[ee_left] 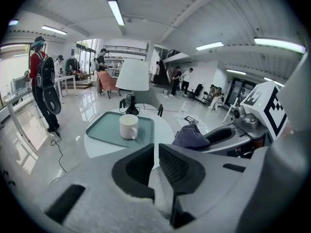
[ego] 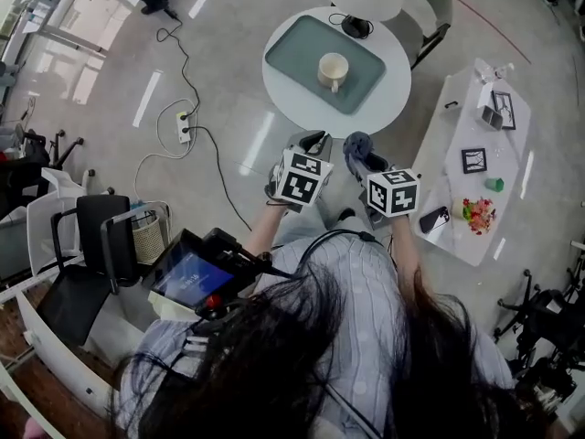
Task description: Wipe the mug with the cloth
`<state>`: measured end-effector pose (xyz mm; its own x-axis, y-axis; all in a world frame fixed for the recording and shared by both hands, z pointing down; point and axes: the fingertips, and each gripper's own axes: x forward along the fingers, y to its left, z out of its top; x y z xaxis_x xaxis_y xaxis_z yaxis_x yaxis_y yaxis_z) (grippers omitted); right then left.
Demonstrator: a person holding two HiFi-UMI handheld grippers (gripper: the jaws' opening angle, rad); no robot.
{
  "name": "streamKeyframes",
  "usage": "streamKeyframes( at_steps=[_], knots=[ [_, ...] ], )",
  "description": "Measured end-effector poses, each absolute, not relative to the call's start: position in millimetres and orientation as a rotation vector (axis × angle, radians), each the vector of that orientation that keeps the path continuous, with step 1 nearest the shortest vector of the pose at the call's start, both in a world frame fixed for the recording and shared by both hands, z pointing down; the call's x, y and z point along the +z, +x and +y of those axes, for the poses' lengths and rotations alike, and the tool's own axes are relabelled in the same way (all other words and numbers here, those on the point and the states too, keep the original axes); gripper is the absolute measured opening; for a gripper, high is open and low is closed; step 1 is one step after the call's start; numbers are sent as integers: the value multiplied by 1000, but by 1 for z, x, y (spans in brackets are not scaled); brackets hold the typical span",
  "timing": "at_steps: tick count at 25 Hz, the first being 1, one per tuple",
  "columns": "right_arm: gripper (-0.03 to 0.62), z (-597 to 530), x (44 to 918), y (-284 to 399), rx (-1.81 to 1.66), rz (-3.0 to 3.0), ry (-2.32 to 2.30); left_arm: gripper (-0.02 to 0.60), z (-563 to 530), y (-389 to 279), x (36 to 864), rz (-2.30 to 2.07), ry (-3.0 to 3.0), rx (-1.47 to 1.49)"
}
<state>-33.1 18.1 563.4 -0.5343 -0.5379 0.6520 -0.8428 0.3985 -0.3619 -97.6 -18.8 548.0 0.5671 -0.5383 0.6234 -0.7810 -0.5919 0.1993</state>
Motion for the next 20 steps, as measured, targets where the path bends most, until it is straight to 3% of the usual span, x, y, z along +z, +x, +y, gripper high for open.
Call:
streamKeyframes(
  at_steps=[20],
  knots=[
    [98,115,543,3,904,-2363,1047,41,95,-62,529,-1252,2276,693]
  ],
)
